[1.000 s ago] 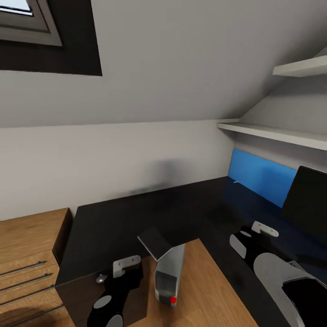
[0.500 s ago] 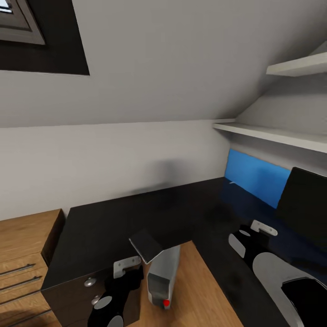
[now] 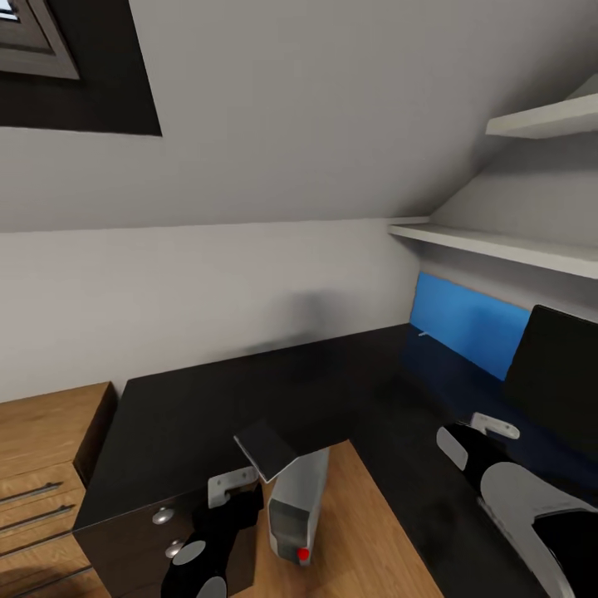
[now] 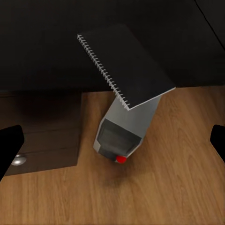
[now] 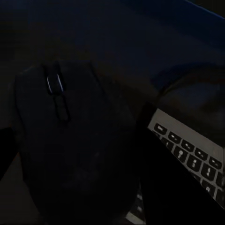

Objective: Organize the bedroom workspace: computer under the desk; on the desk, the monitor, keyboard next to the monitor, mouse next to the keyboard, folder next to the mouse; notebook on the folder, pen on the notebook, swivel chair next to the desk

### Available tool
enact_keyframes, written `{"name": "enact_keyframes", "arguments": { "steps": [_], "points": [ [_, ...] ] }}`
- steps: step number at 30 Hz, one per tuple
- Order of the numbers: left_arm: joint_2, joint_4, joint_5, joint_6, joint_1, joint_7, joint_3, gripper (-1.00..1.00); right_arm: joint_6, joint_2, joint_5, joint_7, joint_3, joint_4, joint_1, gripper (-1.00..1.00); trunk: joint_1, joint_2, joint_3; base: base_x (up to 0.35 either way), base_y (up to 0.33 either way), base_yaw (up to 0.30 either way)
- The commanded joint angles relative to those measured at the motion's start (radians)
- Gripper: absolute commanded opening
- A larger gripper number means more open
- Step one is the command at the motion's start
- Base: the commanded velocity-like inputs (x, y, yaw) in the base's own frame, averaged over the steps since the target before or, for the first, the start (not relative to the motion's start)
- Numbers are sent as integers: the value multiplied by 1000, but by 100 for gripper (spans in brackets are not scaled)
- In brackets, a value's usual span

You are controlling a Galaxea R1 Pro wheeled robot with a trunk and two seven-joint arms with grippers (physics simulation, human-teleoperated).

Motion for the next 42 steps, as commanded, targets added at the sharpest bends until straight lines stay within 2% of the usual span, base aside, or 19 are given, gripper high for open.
{"name": "enact_keyframes", "arguments": {
  "steps": [1, 7, 17, 22, 23, 42],
  "points": [
    [1, -1, 6, 3, -1, 9, -3, 100, 14, -9, -11, -1, 8, -3, 0, -100, 4, -8, -5, 0, 0, 0],
    [0, -1, 6, 3, -1, 9, -3, 100, 21, -22, -17, 7, 8, -8, 0, -100, 27, -50, -24, 0, 0, 0],
    [1, -1, 6, 3, -1, 9, -2, 100, 19, -18, -19, 2, 10, -48, 0, -100, 65, -120, -55, 0, 0, 0],
    [1, -1, 6, 3, -1, 9, -2, 100, 18, -15, -19, 2, 11, -51, 0, -100, 85, -155, -71, 0, 0, 0],
    [1, -1, 6, 3, -1, 9, -2, 100, 17, -7, -18, 2, 11, -51, 0, -100, 88, -162, -74, 0, 0, 0],
    [1, -1, 6, 3, -1, 9, -2, 100, 5, -6, -18, 3, 12, -51, 0, -100, 161, -295, -138, 0, 0, 0]
  ]
}}
